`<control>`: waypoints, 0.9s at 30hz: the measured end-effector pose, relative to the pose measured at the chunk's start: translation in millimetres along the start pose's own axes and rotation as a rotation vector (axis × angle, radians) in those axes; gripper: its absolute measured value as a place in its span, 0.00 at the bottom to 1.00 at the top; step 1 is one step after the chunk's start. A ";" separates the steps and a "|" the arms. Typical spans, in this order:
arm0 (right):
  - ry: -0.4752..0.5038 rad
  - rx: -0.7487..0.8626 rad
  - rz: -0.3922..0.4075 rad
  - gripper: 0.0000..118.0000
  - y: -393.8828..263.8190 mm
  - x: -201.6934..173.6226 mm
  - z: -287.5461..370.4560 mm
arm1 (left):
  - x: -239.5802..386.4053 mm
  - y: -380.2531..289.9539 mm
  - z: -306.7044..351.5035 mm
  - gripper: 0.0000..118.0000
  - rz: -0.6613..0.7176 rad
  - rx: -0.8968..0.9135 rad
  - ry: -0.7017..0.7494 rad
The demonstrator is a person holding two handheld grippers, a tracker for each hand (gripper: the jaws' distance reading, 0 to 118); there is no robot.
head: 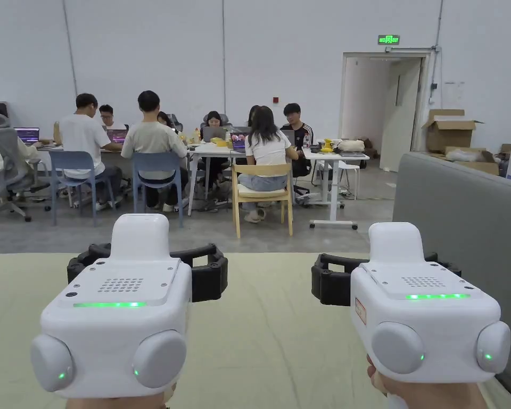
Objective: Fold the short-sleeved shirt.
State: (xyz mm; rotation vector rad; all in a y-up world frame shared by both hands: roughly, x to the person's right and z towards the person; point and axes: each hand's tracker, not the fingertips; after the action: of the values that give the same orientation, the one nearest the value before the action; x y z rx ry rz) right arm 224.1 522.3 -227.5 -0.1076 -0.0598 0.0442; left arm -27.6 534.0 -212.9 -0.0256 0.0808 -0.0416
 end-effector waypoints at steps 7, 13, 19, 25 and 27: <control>0.000 0.005 0.002 1.00 1.9 -0.7 1.1 | -2.0 1.0 1.8 1.00 0.002 0.004 0.000; 0.002 0.012 -0.002 1.00 4.7 -1.6 2.7 | -4.6 1.7 2.8 1.00 -0.002 0.007 0.010; 0.004 0.015 0.003 1.00 5.3 -2.1 3.6 | -7.6 4.6 4.1 1.00 0.017 0.004 0.002; 0.000 0.015 -0.002 1.00 5.1 -1.2 4.4 | -6.7 4.6 6.0 1.00 0.008 0.015 0.004; 0.000 0.013 -0.005 1.00 5.0 -1.0 4.0 | -6.5 4.1 5.7 1.00 0.008 0.012 0.003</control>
State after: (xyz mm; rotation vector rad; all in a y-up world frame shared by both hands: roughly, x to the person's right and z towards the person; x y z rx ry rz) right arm 222.7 527.6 -224.2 -0.0949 -0.0594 0.0395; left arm -33.4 538.5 -206.8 -0.0135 0.0833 -0.0339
